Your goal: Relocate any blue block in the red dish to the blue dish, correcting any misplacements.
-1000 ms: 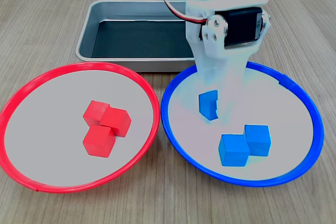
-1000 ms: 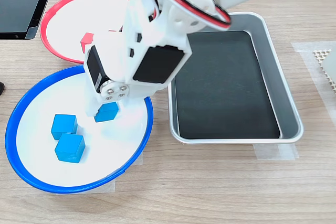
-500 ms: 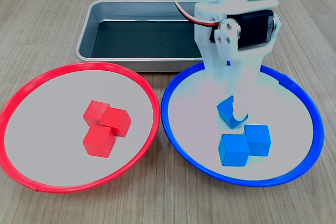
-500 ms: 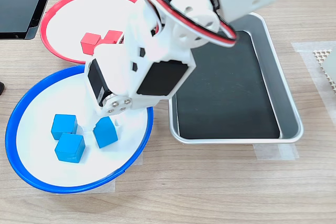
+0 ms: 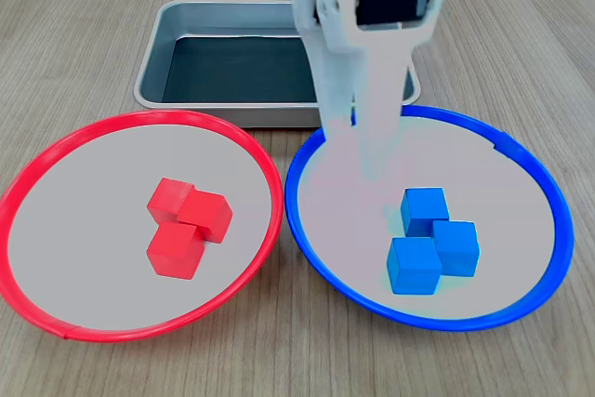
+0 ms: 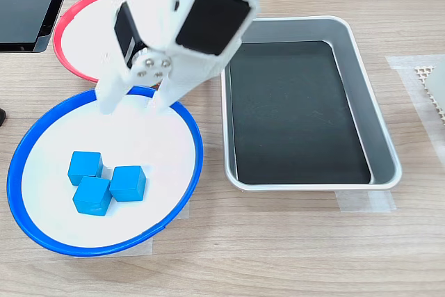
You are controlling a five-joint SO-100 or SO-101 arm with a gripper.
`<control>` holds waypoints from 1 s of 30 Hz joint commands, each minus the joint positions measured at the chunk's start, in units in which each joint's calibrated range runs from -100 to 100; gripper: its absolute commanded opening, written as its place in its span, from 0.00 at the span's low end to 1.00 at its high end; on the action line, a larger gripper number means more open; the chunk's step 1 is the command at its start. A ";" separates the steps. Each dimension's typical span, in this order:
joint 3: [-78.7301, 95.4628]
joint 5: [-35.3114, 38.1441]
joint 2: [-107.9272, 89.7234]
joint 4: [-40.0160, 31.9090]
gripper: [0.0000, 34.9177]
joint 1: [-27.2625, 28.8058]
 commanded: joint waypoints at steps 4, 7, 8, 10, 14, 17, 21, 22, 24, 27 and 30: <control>15.18 0.05 -22.30 -7.16 0.01 6.02; 27.56 -0.98 -33.73 -14.26 0.01 8.18; 32.39 -1.32 -38.42 -16.32 0.01 8.66; 40.94 -1.51 -47.20 -19.21 0.01 9.13; 57.69 -2.20 -66.22 -20.45 0.01 9.22; 67.62 -3.03 -79.19 -17.39 0.01 9.22; 75.17 -4.30 -91.21 -8.56 0.01 9.31; 76.63 -4.74 -93.68 -5.84 0.01 9.31; 78.72 -5.52 -97.35 -1.96 0.01 9.03; 81.09 -6.59 -101.10 2.09 0.01 8.75; 83.18 -7.28 -104.43 4.65 0.01 8.37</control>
